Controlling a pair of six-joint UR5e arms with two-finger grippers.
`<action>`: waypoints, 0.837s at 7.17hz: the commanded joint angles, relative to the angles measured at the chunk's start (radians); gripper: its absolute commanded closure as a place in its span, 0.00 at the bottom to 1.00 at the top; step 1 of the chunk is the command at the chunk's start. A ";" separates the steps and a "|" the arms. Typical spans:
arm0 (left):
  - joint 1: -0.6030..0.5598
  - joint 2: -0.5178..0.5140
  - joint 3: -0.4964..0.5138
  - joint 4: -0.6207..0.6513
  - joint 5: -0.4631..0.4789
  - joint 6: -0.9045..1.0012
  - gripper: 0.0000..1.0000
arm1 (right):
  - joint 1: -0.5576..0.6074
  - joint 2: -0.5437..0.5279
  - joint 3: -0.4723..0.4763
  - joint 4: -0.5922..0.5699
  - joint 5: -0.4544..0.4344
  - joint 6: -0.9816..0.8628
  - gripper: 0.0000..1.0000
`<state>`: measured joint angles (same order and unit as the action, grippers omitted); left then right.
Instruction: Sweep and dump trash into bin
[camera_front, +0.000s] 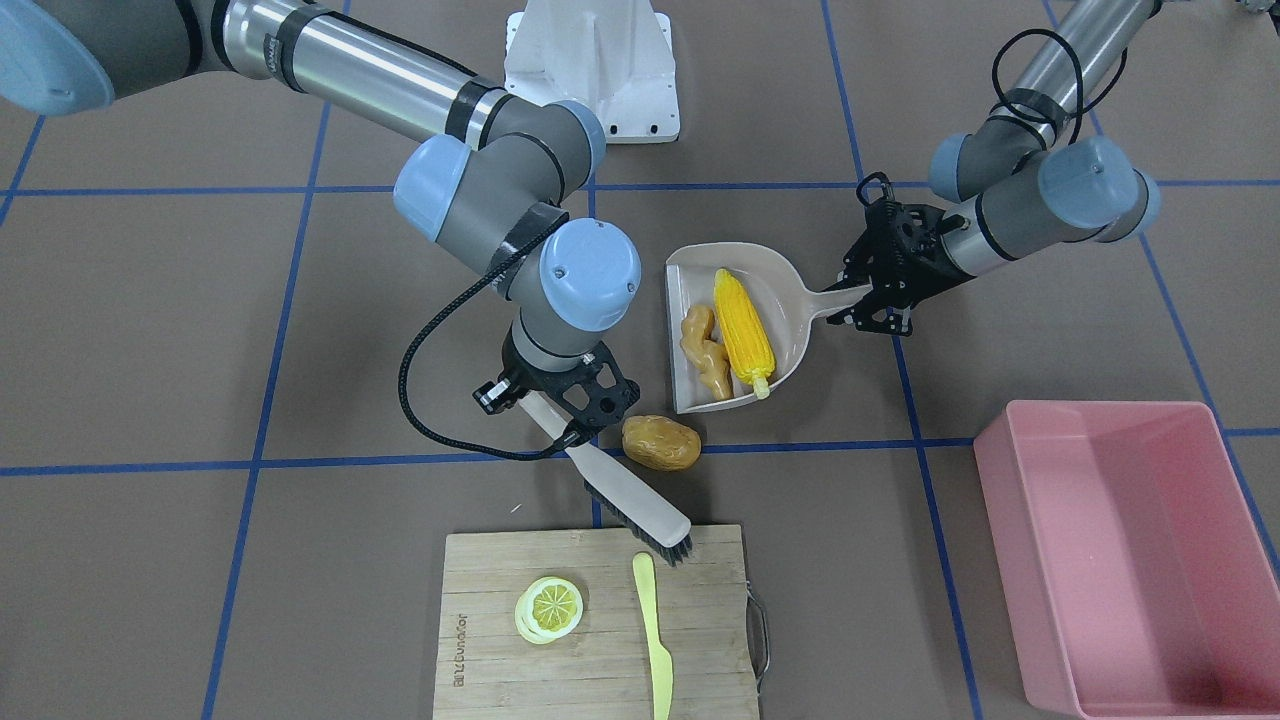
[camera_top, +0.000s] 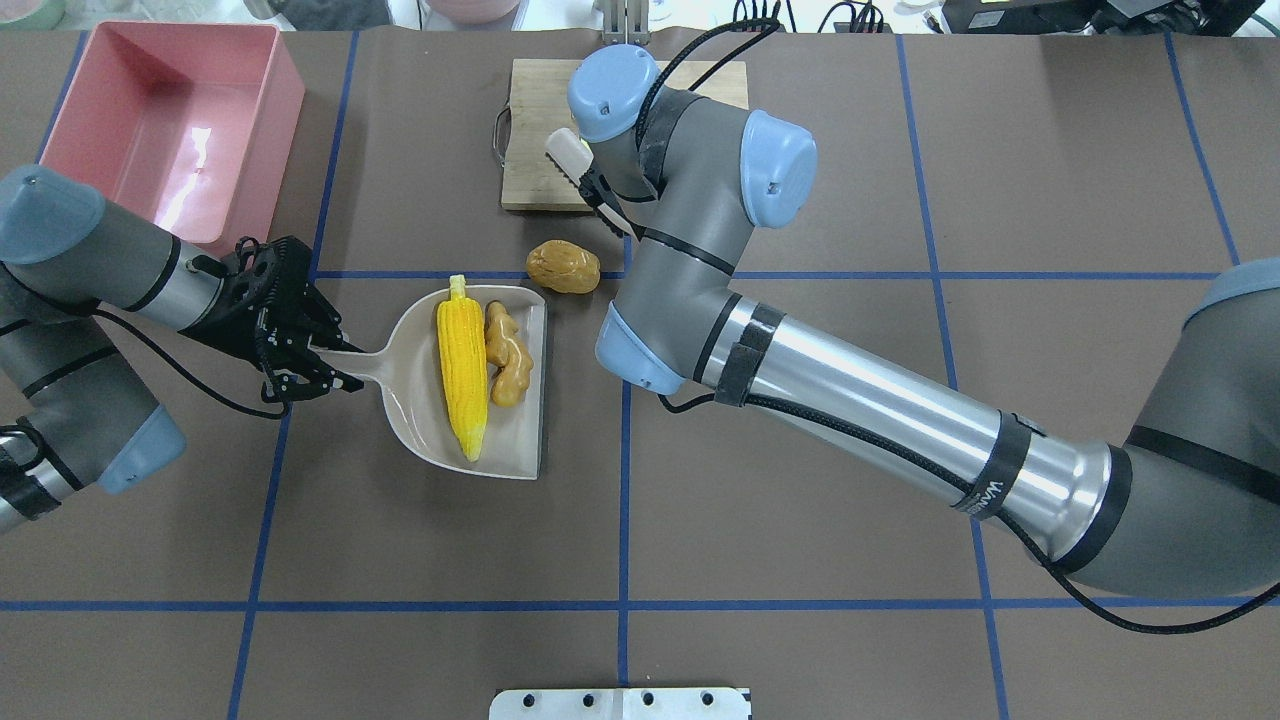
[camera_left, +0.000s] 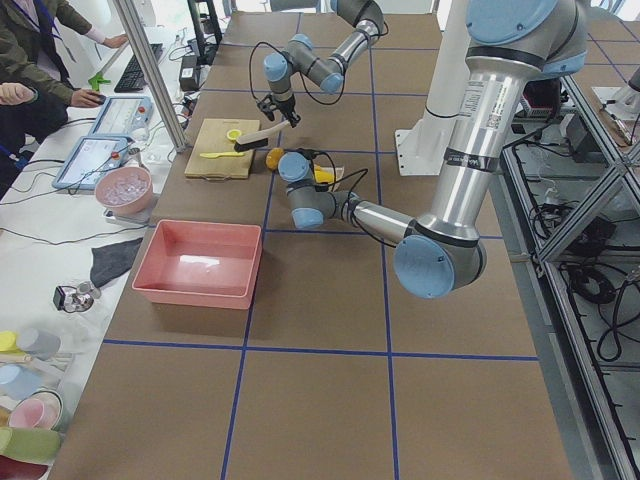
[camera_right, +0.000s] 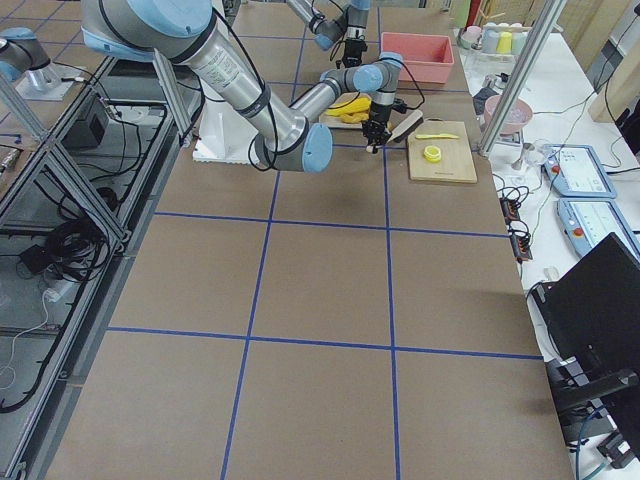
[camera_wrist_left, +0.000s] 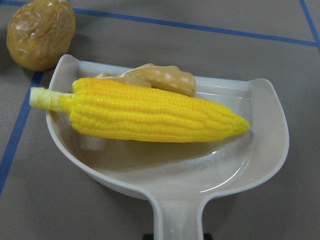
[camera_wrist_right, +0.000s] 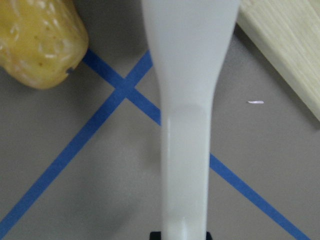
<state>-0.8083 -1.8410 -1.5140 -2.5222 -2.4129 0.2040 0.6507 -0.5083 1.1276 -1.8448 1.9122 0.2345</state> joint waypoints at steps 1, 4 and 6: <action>0.000 0.000 0.000 -0.001 0.000 0.000 1.00 | 0.006 0.022 -0.020 0.007 -0.004 -0.026 1.00; 0.001 0.002 0.000 -0.001 0.000 0.000 1.00 | -0.020 0.054 -0.023 0.007 -0.040 -0.012 1.00; 0.001 0.002 0.000 -0.001 0.000 0.000 1.00 | -0.054 0.068 -0.066 0.018 -0.079 -0.027 1.00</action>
<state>-0.8077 -1.8393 -1.5140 -2.5234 -2.4130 0.2040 0.6137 -0.4466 1.0887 -1.8353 1.8573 0.2183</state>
